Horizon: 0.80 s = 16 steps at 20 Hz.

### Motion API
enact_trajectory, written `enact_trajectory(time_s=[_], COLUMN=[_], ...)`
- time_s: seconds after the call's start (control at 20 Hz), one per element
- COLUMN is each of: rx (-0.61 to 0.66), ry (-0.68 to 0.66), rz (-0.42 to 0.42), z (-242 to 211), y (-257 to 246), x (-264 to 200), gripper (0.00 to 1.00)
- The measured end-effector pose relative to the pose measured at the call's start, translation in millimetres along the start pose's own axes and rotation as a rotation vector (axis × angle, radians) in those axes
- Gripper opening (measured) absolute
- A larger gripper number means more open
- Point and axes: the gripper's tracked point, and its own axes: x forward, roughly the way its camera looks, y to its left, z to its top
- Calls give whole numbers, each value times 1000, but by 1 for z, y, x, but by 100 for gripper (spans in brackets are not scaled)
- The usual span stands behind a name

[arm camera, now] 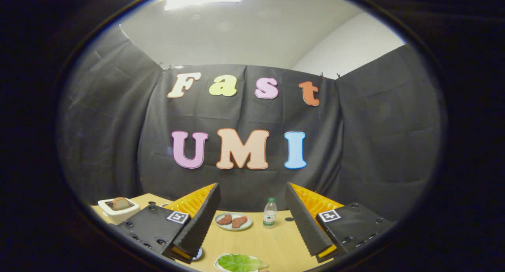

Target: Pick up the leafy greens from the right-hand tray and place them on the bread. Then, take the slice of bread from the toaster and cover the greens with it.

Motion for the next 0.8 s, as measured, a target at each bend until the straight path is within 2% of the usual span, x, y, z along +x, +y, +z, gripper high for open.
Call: enact_trajectory(time_s=[0.3,0.8], rx=[-3,-110], ry=[20,131], rz=[33,185], z=[-9,-49], y=[-3,7], x=[1,15], gripper=[100,100])
